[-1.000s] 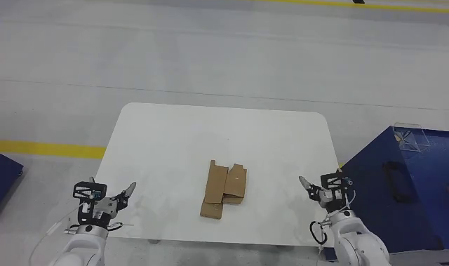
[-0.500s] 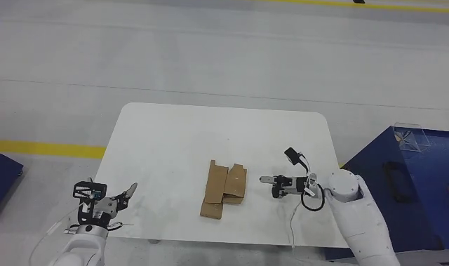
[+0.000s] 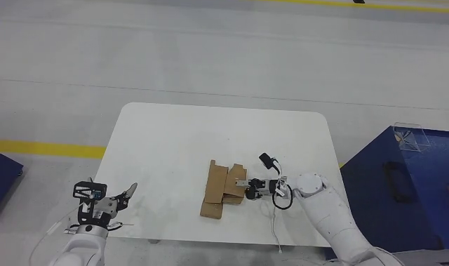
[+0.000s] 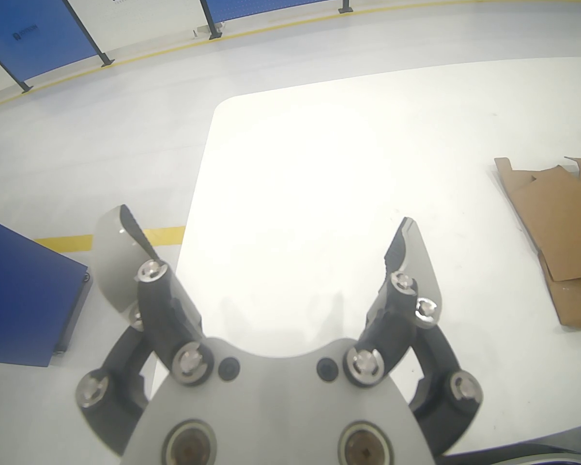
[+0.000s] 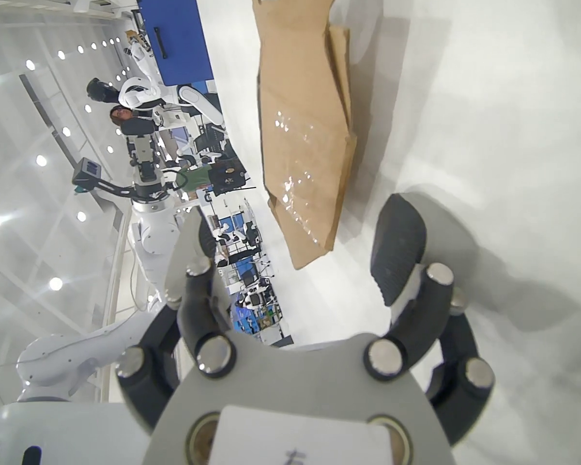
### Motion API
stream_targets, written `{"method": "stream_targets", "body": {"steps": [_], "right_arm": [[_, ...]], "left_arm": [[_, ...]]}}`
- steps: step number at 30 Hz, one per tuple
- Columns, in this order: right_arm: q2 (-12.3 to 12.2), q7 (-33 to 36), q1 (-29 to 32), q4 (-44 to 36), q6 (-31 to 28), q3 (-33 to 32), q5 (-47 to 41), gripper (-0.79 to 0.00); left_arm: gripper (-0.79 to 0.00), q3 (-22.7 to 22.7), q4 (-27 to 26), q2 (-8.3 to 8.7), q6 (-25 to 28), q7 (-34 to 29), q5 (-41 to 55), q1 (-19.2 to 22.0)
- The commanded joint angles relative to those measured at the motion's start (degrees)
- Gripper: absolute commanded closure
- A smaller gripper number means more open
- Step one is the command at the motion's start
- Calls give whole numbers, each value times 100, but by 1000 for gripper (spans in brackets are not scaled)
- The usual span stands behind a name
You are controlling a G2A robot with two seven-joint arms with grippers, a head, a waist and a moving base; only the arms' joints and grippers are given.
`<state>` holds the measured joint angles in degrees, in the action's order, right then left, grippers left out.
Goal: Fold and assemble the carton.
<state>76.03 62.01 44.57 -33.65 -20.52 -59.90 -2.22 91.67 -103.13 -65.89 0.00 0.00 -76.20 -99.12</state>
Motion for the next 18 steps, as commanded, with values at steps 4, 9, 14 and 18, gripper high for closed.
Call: {"method": "stream_targets", "body": {"steps": [4, 9, 14, 18], "right_arm": [[176, -310, -175, 463, -292, 222, -98, -274], [277, -270, -299, 777, -812, 262, -364, 0], [102, -16, -437, 797, -1961, -70, -636, 0], [-237, 455, -322, -474, -1722, -408, -874, 0]], "left_arm": [[-785, 0, 0, 0, 0, 0, 0, 0], [-785, 0, 0, 0, 0, 0, 0, 0], [-785, 0, 0, 0, 0, 0, 0, 0], [-785, 0, 0, 0, 0, 0, 0, 0]]}}
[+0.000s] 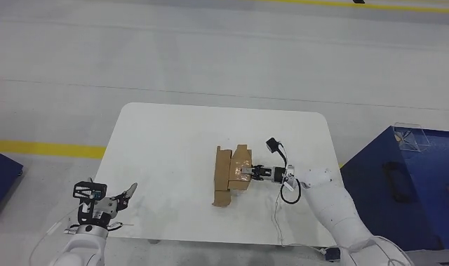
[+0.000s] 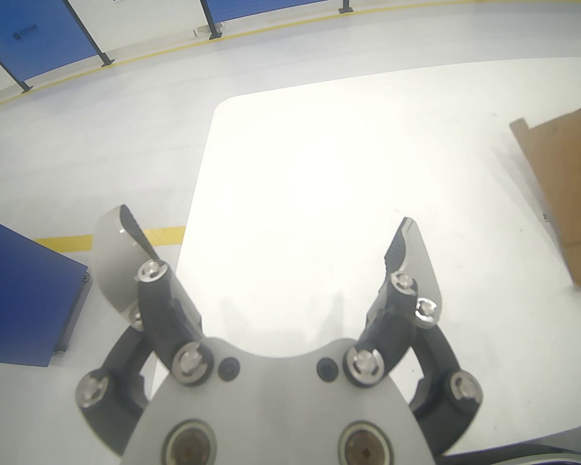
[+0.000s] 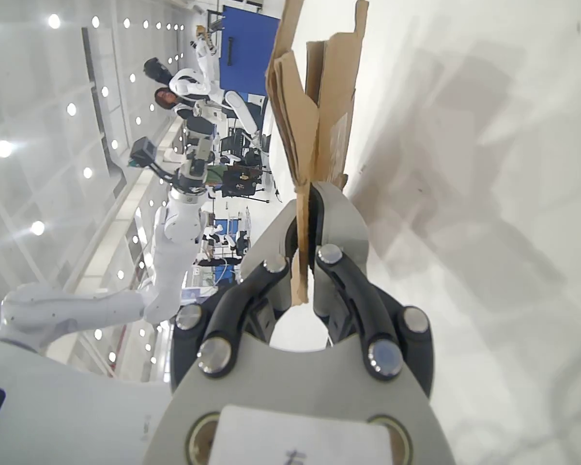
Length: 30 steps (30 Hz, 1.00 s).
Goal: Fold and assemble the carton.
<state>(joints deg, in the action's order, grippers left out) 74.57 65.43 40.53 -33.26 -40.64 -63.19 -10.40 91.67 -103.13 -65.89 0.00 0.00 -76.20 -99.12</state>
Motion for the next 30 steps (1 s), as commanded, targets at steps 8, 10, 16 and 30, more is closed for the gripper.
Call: {"method": "stream_targets", "body": {"steps": [8, 10, 16, 30], "right_arm": [[-1015, 703, 2730, -6459, 883, -2349, -416, 0], [-1086, 745, 3243, -7404, 967, -2822, -641, 0], [-1164, 521, 3916, -8735, 1186, -3450, -898, 0], [-1177, 276, 4043, -8704, 1433, -3474, -938, 0]], "left_arm": [[-785, 0, 0, 0, 0, 0, 0, 0], [-785, 0, 0, 0, 0, 0, 0, 0], [-785, 0, 0, 0, 0, 0, 0, 0], [-785, 0, 0, 0, 0, 0, 0, 0]]}}
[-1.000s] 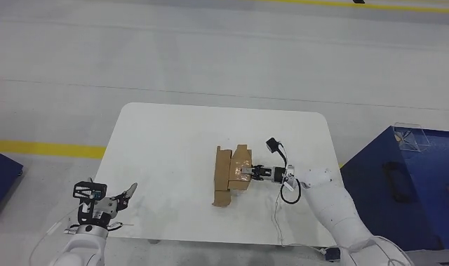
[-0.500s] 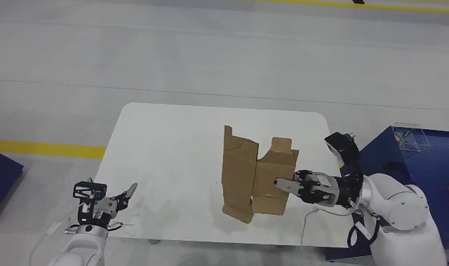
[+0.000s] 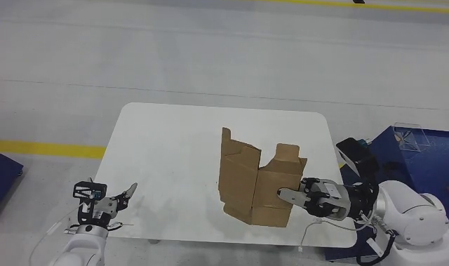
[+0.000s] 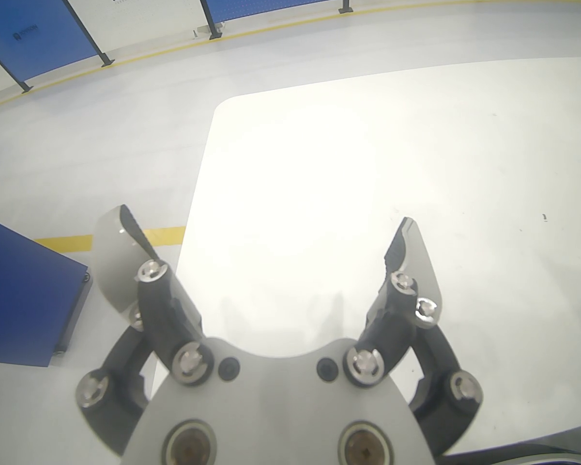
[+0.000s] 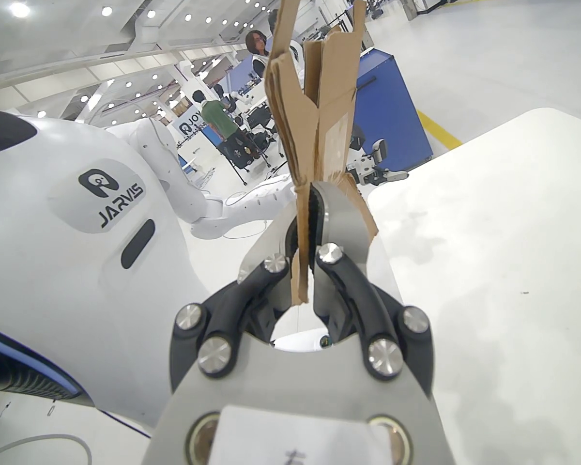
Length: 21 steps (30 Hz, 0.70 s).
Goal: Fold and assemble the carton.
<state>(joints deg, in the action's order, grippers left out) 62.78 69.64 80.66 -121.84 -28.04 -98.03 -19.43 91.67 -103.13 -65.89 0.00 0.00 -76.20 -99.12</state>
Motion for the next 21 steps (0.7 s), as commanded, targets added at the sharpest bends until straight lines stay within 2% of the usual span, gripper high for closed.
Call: {"method": "stream_targets", "body": {"steps": [1, 5, 9, 10, 13, 16, 18, 21], "right_arm": [[4, -232, 34, 331, 350, 78, -239, 0], [15, 47, -103, 1032, 960, 517, -1721, 0], [84, 419, -190, 1658, 1492, 1250, -3140, 0], [107, 585, -253, 1818, 1793, 1450, -3638, 0], [202, 1169, -541, 2346, 3228, 2099, -5522, 0], [313, 1410, -916, 2820, 4643, 2757, -6795, 0], [388, 1135, -1091, 2894, 5135, 3220, -7564, 0], [466, 343, -1258, 2792, 5928, 3866, -9190, 0]], "left_arm": [[-785, 0, 0, 0, 0, 0, 0, 0], [-785, 0, 0, 0, 0, 0, 0, 0], [-785, 0, 0, 0, 0, 0, 0, 0], [-785, 0, 0, 0, 0, 0, 0, 0], [-785, 0, 0, 0, 0, 0, 0, 0], [-785, 0, 0, 0, 0, 0, 0, 0], [-785, 0, 0, 0, 0, 0, 0, 0], [-785, 0, 0, 0, 0, 0, 0, 0]]}}
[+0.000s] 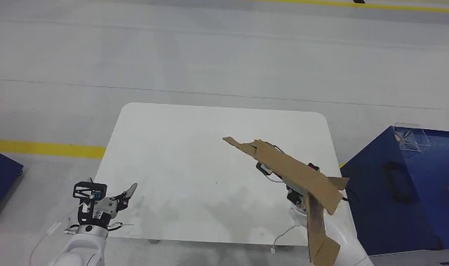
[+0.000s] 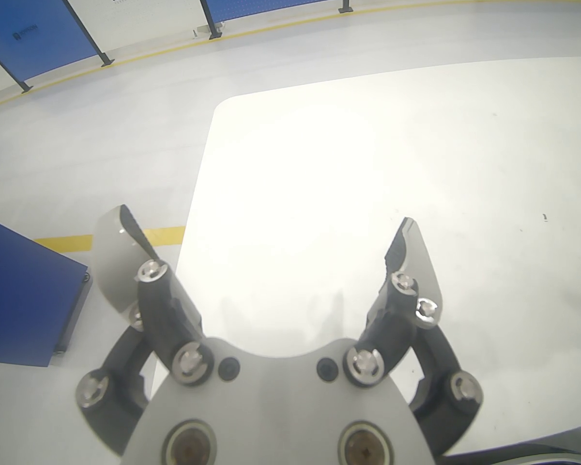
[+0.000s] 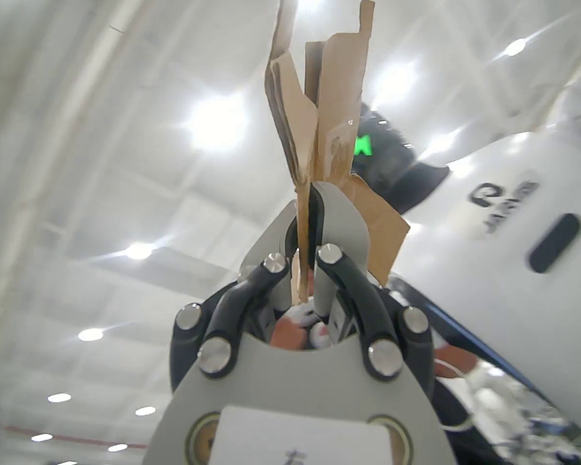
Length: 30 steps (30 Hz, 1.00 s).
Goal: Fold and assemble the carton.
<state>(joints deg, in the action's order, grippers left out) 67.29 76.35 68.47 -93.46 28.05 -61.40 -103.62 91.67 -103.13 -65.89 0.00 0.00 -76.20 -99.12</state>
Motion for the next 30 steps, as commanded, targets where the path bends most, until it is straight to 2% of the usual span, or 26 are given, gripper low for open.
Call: {"method": "stream_targets", "body": {"steps": [1, 4, 8, 12, 17, 20, 22, 24, 27, 30], "right_arm": [[36, -637, -57, -134, 628, 393, -1409, 0], [98, -1663, -23, -185, 1653, 727, -3412, 0], [201, -2488, -10, 83, 2477, 760, -4835, 0], [298, -2813, -7, 233, 2802, 478, -4927, 0], [432, -2950, 91, 261, 2939, 199, -4696, 0], [493, -2679, 55, 128, 2667, -283, -3743, 0], [510, -2139, 41, -79, 2127, -745, -2379, 0], [517, -1265, 66, -330, 1253, -1047, -930, 0], [451, 133, 30, -280, -153, -1511, 1315, 0], [399, 654, -10, -364, -1674, -1962, 2695, 0]], "left_arm": [[-785, 0, 0, 0, 0, 0, 0, 0], [-785, 0, 0, 0, 0, 0, 0, 0], [-785, 0, 0, 0, 0, 0, 0, 0], [-785, 0, 0, 0, 0, 0, 0, 0], [-785, 0, 0, 0, 0, 0, 0, 0], [-785, 0, 0, 0, 0, 0, 0, 0], [-785, 0, 0, 0, 0, 0, 0, 0], [-785, 0, 0, 0, 0, 0, 0, 0], [-785, 0, 0, 0, 0, 0, 0, 0], [-785, 0, 0, 0, 0, 0, 0, 0]]}}
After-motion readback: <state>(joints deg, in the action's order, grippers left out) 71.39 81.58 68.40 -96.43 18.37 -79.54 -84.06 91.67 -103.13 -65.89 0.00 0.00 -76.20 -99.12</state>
